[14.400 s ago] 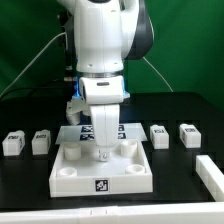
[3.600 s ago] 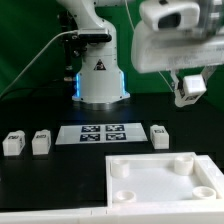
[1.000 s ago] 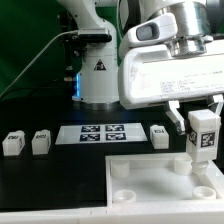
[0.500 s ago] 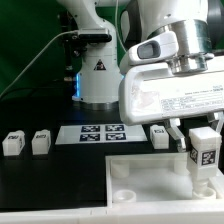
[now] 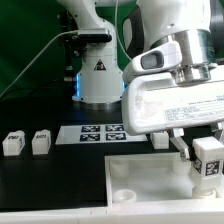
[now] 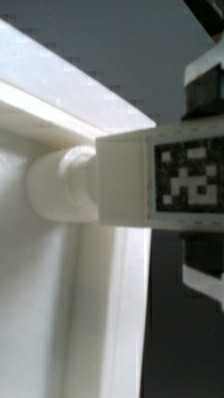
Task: Assemble one leg
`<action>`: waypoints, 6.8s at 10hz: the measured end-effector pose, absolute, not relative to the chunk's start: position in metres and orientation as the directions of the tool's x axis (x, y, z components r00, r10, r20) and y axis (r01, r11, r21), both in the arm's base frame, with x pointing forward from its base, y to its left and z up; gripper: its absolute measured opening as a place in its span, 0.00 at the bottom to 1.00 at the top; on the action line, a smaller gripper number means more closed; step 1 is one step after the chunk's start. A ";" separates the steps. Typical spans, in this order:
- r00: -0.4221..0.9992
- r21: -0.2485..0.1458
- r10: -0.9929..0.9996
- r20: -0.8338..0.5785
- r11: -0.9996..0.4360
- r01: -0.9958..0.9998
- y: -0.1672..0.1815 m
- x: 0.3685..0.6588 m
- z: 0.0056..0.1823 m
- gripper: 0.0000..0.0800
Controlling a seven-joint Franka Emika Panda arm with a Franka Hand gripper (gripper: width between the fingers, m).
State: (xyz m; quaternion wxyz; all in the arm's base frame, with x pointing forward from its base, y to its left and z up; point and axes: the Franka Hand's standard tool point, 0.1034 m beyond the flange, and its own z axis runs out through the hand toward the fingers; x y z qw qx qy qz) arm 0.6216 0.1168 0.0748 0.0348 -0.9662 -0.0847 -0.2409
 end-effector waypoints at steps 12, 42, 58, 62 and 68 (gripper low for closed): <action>0.811 -0.002 0.169 0.560 -0.979 0.205 0.116 0.619 0.069 0.80; 0.983 -0.070 0.167 -0.072 -0.984 0.162 0.126 0.625 0.084 0.69; 0.514 -0.092 -0.850 -0.117 -0.506 -0.858 0.117 0.632 0.083 0.38; 0.076 -0.072 -0.980 -0.183 -0.064 -0.995 0.125 0.631 0.080 0.38; 0.322 -0.120 -0.933 -0.161 -0.305 -0.945 0.131 0.622 0.077 0.79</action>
Offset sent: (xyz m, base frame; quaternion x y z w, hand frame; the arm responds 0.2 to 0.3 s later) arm -0.0139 0.0087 -0.0266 0.0022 0.0251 0.0062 0.9997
